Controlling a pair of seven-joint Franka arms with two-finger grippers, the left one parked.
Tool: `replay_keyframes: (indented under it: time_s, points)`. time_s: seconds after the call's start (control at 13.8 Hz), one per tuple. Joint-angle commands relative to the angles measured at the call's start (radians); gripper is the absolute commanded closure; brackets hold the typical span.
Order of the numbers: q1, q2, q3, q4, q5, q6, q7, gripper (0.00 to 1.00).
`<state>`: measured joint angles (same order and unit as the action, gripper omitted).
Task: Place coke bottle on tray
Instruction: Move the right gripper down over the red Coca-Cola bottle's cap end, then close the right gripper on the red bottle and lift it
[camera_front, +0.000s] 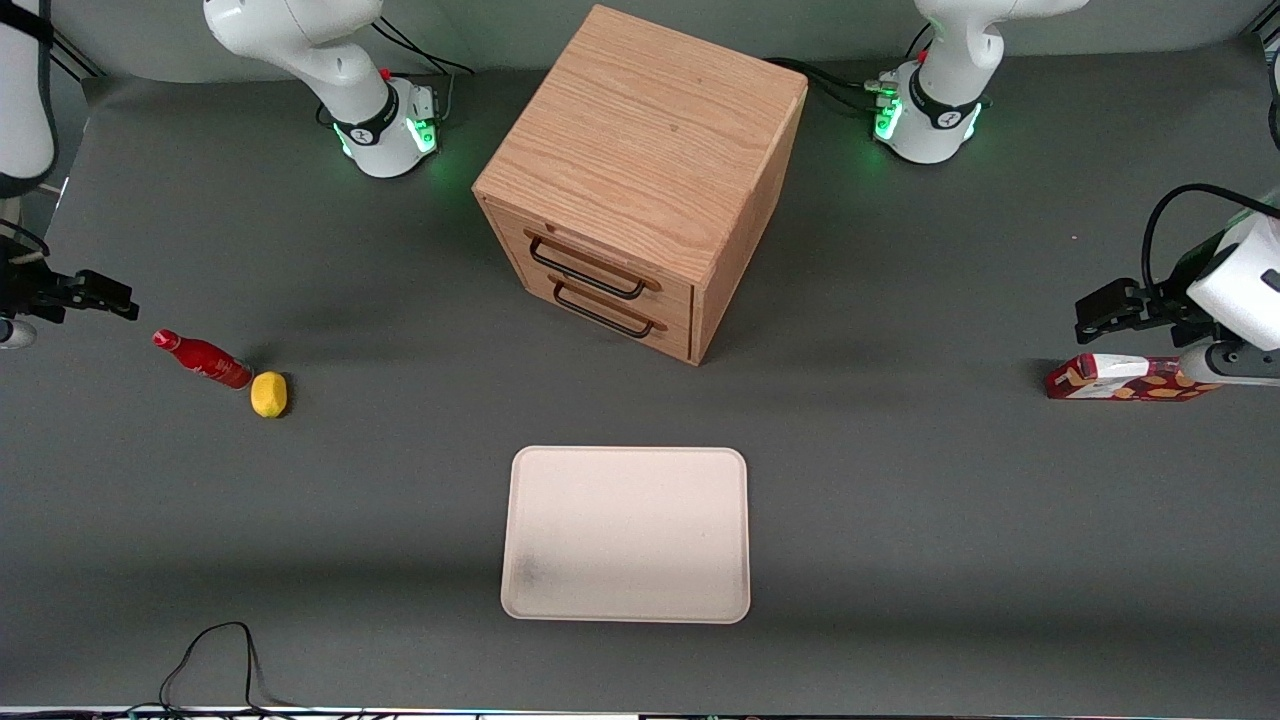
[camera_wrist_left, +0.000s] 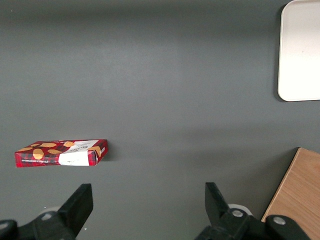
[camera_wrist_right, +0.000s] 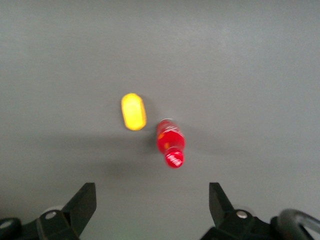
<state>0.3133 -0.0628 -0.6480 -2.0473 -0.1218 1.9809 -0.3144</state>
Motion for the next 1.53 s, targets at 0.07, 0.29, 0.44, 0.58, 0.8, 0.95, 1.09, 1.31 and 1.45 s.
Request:
replay_keyframes:
  time_s: [0.07, 0.29, 0.44, 0.58, 0.8, 0.95, 1.09, 1.31, 1.45]
  points:
    - [0.009, 0.017, -0.059, -0.174, 0.020, 0.223, -0.077, 0.00]
    - [0.007, 0.122, -0.088, -0.177, 0.151, 0.297, -0.207, 0.00]
    - [0.007, 0.169, -0.090, -0.177, 0.198, 0.332, -0.236, 0.00]
    - [0.007, 0.195, -0.090, -0.177, 0.214, 0.340, -0.241, 0.00]
    - [0.009, 0.204, -0.090, -0.182, 0.214, 0.334, -0.241, 0.01]
    - [0.009, 0.201, -0.090, -0.197, 0.214, 0.331, -0.241, 0.04]
    - [0.009, 0.201, -0.090, -0.201, 0.214, 0.331, -0.242, 0.06]
    - [0.009, 0.204, -0.090, -0.205, 0.214, 0.331, -0.255, 0.22]
    - [0.009, 0.219, -0.090, -0.205, 0.214, 0.329, -0.262, 0.54]
